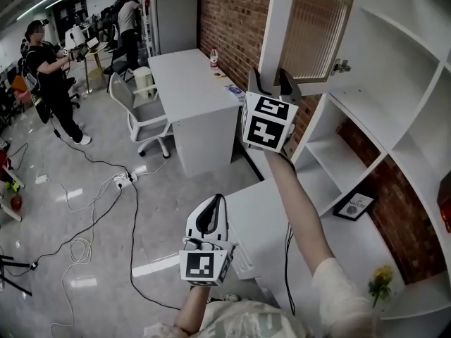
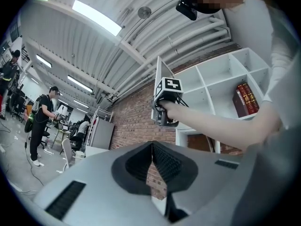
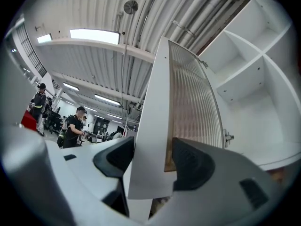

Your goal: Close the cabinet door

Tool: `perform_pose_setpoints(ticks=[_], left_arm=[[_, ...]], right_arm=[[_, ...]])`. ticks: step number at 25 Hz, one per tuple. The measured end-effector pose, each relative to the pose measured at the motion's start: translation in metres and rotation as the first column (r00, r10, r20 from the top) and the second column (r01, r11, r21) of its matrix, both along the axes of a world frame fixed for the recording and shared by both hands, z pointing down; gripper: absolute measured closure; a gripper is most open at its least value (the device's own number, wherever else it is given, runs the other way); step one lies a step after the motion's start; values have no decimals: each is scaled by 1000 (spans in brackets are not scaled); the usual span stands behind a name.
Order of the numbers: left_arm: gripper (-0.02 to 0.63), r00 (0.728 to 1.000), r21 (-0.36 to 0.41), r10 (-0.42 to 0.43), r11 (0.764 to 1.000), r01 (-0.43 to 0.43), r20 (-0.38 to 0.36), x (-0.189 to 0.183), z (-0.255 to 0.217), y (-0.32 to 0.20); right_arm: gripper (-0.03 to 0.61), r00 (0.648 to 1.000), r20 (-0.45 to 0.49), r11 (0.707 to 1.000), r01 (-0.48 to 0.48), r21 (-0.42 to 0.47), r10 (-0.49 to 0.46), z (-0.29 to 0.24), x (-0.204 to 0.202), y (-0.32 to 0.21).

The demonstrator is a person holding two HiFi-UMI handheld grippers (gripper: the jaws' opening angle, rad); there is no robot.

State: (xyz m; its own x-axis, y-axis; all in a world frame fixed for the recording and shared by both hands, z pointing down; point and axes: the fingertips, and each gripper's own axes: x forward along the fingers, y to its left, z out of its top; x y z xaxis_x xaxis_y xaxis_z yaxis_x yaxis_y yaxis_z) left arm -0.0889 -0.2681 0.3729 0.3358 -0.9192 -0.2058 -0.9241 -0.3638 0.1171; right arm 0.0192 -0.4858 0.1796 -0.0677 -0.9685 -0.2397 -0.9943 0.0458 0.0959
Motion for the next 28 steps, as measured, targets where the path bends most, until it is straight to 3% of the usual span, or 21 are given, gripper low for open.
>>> perform_pose_setpoints(ticks=[6,14,22,28], left_arm=[[600,1000,-25,1,1000,-1,1,7,-7,3],[600,997,19,76,997,-76,1,33,-12,5],[600,989,15,149,989,-150,14,63,-5,6],[600,988,-8,153,988,-153,10,66,-2,7]], right_arm=[[325,1000,-3,1000,29,-6,-29,2,9,13],[347,994,17,994,110,26,-110,2,24,49],[385,992,-67,990,112,81,-107,1,36,78],[413,987,-142,988,91,123,-73,-3,45,99]])
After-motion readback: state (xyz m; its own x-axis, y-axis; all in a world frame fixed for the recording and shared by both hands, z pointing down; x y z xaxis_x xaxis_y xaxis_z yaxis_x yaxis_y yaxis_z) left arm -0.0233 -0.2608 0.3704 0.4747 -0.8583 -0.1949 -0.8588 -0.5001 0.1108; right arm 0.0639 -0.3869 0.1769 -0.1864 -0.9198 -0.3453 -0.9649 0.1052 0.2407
